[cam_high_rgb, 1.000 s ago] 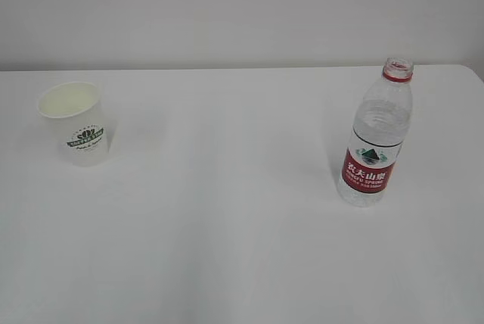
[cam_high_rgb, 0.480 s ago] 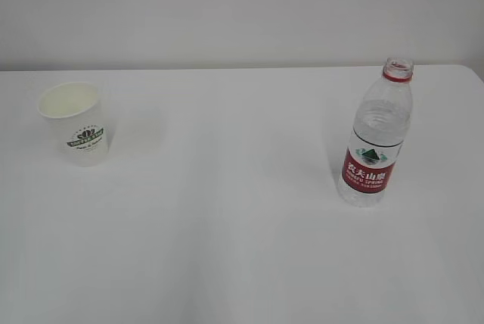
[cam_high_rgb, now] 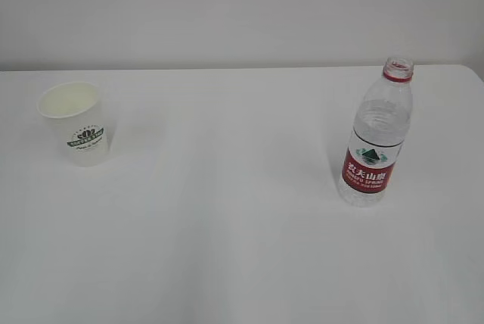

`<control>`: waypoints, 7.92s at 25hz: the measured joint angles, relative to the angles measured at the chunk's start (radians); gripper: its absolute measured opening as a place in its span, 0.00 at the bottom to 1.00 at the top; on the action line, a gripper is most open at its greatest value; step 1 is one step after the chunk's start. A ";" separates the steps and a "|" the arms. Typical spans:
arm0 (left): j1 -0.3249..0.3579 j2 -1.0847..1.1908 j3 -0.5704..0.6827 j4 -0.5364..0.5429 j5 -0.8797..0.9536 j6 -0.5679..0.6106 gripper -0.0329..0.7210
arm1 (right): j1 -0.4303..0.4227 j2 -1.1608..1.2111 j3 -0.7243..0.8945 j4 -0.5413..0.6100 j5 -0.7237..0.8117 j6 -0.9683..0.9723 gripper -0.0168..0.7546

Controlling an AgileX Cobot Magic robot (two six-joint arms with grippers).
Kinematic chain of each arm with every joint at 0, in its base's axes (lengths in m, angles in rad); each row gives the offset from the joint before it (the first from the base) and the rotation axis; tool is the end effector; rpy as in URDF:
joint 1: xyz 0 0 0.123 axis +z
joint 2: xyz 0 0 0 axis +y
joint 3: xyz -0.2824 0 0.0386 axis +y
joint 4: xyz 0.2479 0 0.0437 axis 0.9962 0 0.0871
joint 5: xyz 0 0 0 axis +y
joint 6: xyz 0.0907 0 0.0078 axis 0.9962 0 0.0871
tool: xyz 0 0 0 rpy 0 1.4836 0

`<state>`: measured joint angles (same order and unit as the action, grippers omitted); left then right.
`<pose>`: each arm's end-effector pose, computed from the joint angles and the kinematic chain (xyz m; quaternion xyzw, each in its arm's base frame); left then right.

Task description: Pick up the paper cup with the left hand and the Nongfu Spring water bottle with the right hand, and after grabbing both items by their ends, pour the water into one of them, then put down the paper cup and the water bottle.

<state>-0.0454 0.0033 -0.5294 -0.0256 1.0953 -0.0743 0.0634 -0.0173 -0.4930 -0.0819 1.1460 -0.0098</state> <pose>-0.0093 -0.0017 0.2825 -0.0115 0.8553 -0.0437 0.5162 -0.0101 -0.0074 0.2686 -0.0284 0.8710 -0.0277 0.4897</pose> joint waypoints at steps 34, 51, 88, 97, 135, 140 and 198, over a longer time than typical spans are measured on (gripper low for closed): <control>0.000 0.003 -0.033 -0.024 -0.189 0.027 0.82 | 0.000 0.000 -0.067 0.010 -0.164 -0.016 0.72; 0.000 0.175 -0.033 -0.024 -0.483 0.074 0.82 | -0.001 0.122 -0.067 0.010 -0.391 -0.032 0.72; 0.000 0.467 -0.033 -0.004 -0.805 0.074 0.82 | -0.001 0.414 -0.067 0.007 -0.755 -0.063 0.72; 0.000 0.477 -0.033 0.008 -0.893 0.074 0.82 | -0.001 0.514 -0.065 0.007 -0.873 -0.063 0.72; -0.029 1.171 0.101 -0.055 -1.389 0.074 0.77 | -0.001 0.960 0.034 0.025 -1.378 -0.028 0.72; -0.097 1.177 0.213 -0.064 -1.539 0.074 0.77 | -0.001 0.961 0.151 0.015 -1.520 -0.006 0.72; -0.154 1.724 0.448 0.139 -2.240 0.025 0.76 | -0.001 1.679 0.368 -0.176 -2.279 0.040 0.72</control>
<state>-0.1996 1.7271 -0.0816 0.1132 -1.1446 -0.0495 0.0629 1.6617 -0.1254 -0.2579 -1.1333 0.0306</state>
